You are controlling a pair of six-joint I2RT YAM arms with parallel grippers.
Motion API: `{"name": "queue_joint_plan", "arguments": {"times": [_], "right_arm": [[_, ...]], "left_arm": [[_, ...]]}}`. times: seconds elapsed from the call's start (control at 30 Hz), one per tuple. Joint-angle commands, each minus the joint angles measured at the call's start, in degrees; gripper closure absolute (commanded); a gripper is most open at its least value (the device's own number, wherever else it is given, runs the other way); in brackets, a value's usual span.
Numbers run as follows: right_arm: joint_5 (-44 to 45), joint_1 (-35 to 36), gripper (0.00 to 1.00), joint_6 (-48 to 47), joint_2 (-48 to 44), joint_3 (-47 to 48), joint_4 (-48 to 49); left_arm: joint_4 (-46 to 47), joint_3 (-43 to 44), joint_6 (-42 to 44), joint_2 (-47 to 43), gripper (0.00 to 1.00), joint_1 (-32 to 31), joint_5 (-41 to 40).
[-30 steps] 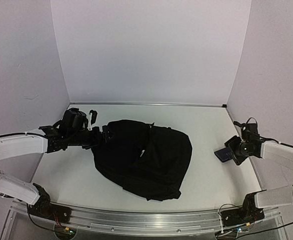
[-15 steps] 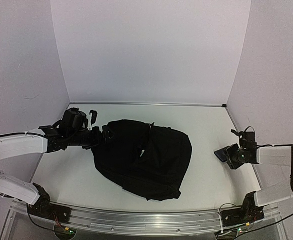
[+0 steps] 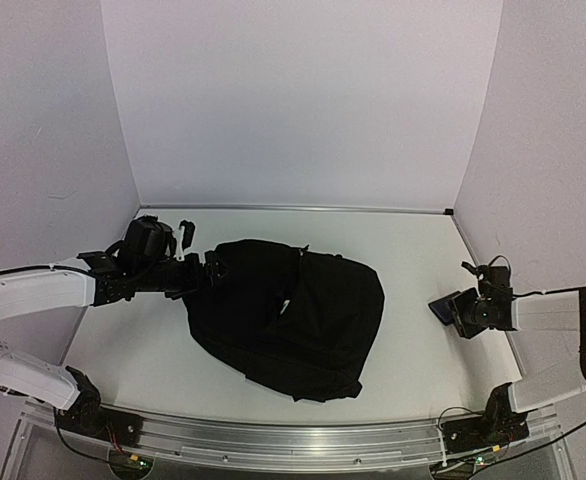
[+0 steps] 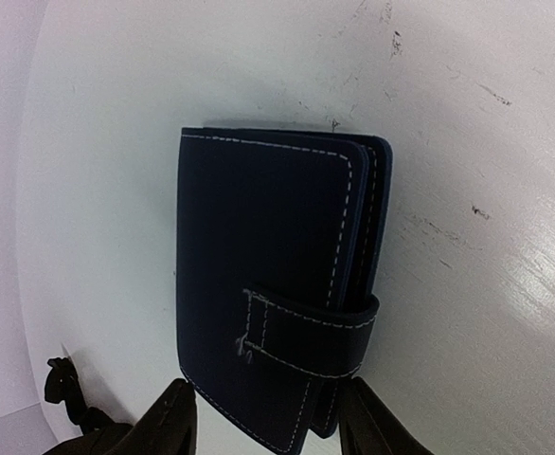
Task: Pack the student bag
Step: Pick up the personal item from the center of the board.
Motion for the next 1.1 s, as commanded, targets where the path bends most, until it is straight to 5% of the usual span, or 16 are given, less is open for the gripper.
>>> {"name": "queue_joint_plan", "arguments": {"times": [0.0,0.2,0.33,0.6,1.07], "right_arm": [[1.73,-0.26,0.5,0.71,1.9,-0.26,2.81],[1.19,-0.29,0.51,1.01,3.12,0.34,2.92],[1.14,-0.26,0.74,0.4,3.65,0.67,3.17],[-0.81,-0.27,0.99,-0.95,3.33,1.28,3.63],[-18.02,-0.19,1.0,-14.67,-11.74,10.52,4.5]], "left_arm": [[-0.76,1.74,-0.15,-1.07,0.03,0.35,0.38],[-1.26,2.63,0.15,-0.37,0.03,0.36,0.42],[-1.09,3.02,0.34,0.4,0.03,0.36,0.42],[-2.31,5.25,0.38,1.66,0.02,0.36,1.53],[-2.76,11.91,2.57,2.84,0.06,0.27,11.0]]}}
